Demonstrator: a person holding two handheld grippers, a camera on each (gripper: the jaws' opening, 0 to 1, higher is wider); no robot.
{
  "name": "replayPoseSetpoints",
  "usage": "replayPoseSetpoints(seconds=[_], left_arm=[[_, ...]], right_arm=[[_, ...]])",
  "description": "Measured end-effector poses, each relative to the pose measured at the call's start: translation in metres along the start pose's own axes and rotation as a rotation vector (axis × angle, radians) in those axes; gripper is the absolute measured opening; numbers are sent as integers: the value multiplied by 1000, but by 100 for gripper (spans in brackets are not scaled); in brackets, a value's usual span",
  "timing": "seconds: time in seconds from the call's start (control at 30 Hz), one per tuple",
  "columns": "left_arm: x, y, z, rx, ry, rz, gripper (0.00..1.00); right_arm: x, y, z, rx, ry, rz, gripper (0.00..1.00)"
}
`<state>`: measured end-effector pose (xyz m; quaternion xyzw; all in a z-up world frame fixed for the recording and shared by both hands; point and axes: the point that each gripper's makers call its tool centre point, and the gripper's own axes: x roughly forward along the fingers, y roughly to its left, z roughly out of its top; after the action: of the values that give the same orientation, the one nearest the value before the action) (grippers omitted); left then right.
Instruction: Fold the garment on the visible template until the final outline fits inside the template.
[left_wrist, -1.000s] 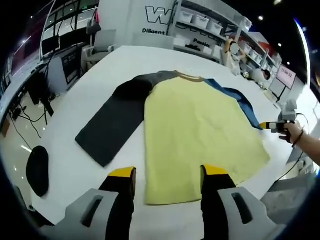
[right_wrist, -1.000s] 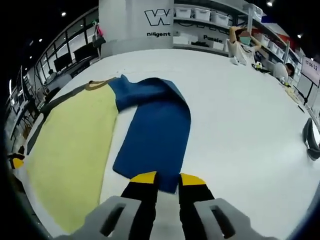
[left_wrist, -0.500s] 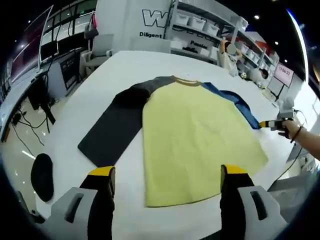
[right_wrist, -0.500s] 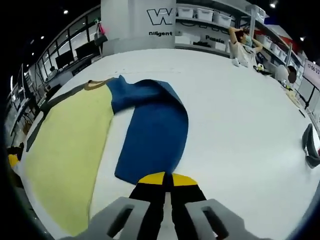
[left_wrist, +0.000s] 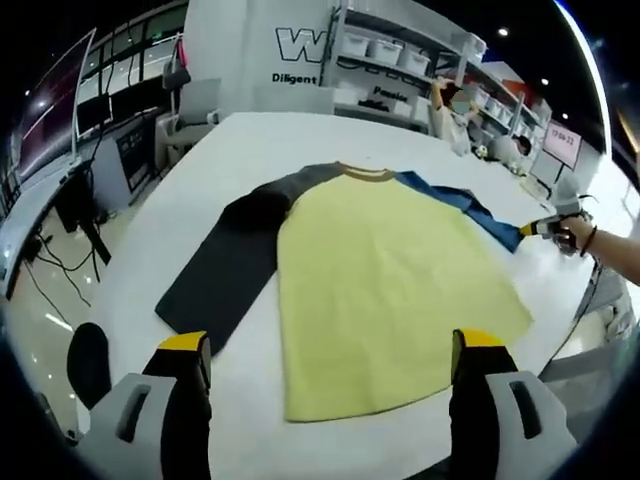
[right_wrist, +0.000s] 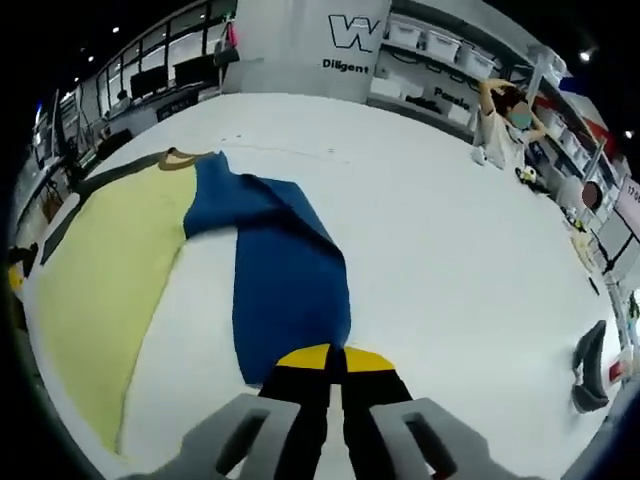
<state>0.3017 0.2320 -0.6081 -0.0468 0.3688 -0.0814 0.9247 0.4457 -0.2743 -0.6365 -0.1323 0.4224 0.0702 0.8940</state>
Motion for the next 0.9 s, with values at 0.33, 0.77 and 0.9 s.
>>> replayPoseSetpoints(seconds=[0.33,0.77,0.9], left_arm=[[0,1,-1,12,9,1,99],[0,-3,-1,15,3,0,99],[-1,0,-2,31,10,9,99]], right_arm=[[13,-38,21,-71,37,-7,0],[42,-88,36,-94,97,-37,0],[53,-105,33,-121,138,-62,0]])
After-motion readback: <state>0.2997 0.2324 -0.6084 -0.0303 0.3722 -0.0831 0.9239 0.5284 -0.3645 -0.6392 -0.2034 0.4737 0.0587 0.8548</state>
